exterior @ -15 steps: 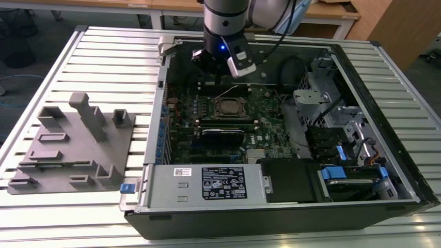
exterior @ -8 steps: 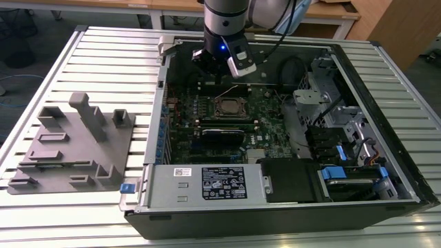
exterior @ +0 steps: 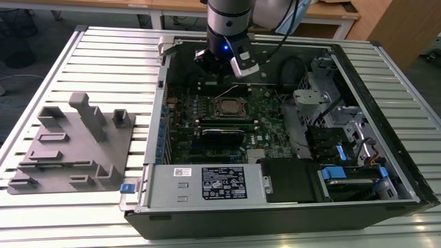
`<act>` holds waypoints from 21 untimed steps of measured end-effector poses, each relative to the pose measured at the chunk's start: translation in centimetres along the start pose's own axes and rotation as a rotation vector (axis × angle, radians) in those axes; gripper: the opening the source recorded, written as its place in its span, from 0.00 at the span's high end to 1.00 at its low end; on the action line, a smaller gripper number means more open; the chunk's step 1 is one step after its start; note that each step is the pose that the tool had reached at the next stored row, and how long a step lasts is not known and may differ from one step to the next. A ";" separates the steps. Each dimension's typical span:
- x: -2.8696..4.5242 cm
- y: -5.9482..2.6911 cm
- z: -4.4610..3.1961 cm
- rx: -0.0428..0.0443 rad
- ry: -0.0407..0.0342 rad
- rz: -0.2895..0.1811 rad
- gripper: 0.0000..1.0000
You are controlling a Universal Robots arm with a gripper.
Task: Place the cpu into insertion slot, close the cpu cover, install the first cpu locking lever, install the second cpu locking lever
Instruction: 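Install the first cpu locking lever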
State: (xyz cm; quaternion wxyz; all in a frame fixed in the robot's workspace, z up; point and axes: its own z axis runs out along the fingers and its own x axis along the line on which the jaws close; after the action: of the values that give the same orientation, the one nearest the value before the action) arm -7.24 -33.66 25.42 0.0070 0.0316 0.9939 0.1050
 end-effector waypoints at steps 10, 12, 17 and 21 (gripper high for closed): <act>-1.55 0.01 0.40 0.0014 0.0010 0.000 0.89; -1.68 -0.03 0.65 0.0044 0.0010 0.000 0.89; -1.92 0.16 1.38 0.0150 0.0007 0.001 0.89; -1.96 0.65 2.17 0.0224 0.0004 0.001 0.89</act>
State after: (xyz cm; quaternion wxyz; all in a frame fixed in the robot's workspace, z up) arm -5.19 -32.70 23.45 0.0064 0.0320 0.9950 0.0939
